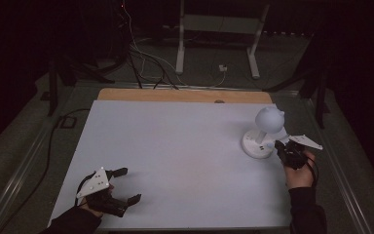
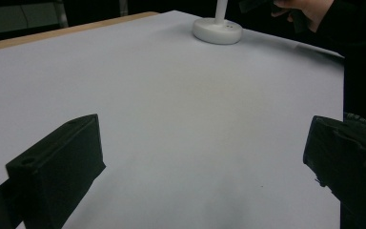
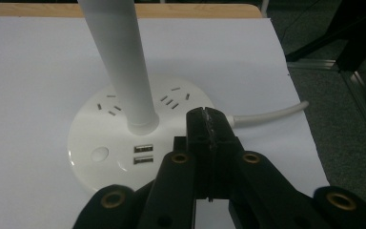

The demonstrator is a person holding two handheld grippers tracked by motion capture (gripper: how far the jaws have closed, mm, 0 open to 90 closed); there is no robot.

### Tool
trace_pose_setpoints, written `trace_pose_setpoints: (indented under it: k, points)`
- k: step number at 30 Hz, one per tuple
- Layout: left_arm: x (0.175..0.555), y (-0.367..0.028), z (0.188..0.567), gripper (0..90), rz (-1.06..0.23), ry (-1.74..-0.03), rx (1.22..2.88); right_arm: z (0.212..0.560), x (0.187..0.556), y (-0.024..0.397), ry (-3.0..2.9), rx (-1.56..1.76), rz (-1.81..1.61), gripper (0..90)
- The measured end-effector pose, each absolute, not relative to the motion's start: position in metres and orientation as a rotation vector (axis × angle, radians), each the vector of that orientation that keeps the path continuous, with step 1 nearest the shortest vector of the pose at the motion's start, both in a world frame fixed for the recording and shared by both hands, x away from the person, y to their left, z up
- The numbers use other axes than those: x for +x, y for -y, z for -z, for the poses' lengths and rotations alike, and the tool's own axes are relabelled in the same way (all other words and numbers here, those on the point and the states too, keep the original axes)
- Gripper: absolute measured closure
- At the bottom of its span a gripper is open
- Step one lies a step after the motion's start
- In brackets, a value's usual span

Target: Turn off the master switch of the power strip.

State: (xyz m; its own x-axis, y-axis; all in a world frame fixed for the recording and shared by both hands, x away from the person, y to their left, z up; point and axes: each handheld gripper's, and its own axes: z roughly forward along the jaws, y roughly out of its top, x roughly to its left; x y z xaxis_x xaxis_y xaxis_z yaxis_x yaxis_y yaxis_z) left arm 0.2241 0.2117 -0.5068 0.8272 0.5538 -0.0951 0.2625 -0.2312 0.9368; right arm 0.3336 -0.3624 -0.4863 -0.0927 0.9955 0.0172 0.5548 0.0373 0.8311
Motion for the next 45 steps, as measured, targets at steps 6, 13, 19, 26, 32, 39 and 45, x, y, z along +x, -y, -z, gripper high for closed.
trace_pose_setpoints:
  k: [6,13,19,26,32,39,45]
  points:
    - [0.224,-0.212,0.507,0.3,-0.306,-0.622,1.824,0.488,0.339,0.359,-1.704,1.580,-0.937,89.6]
    - [0.224,-0.212,0.507,0.3,-0.308,-0.621,1.824,0.493,0.345,0.358,-1.702,1.601,-0.929,89.6]
    - [0.224,-0.212,0.507,0.3,-0.306,-0.622,1.823,0.499,0.349,0.358,-1.702,1.607,-0.915,89.5]
    - [0.224,-0.212,0.507,0.3,-0.304,-0.622,1.825,0.505,0.351,0.356,-1.716,1.605,-0.897,89.5]
    - [0.224,-0.212,0.507,0.3,-0.304,-0.622,1.825,0.507,0.352,0.357,-1.710,1.608,-0.897,89.4]
    - [0.224,-0.212,0.507,0.3,-0.305,-0.622,1.826,0.509,0.353,0.353,-1.721,1.589,-0.891,89.4]
    - [0.224,-0.211,0.507,0.3,-0.305,-0.620,1.829,0.510,0.355,0.353,-1.737,1.575,-0.870,89.2]
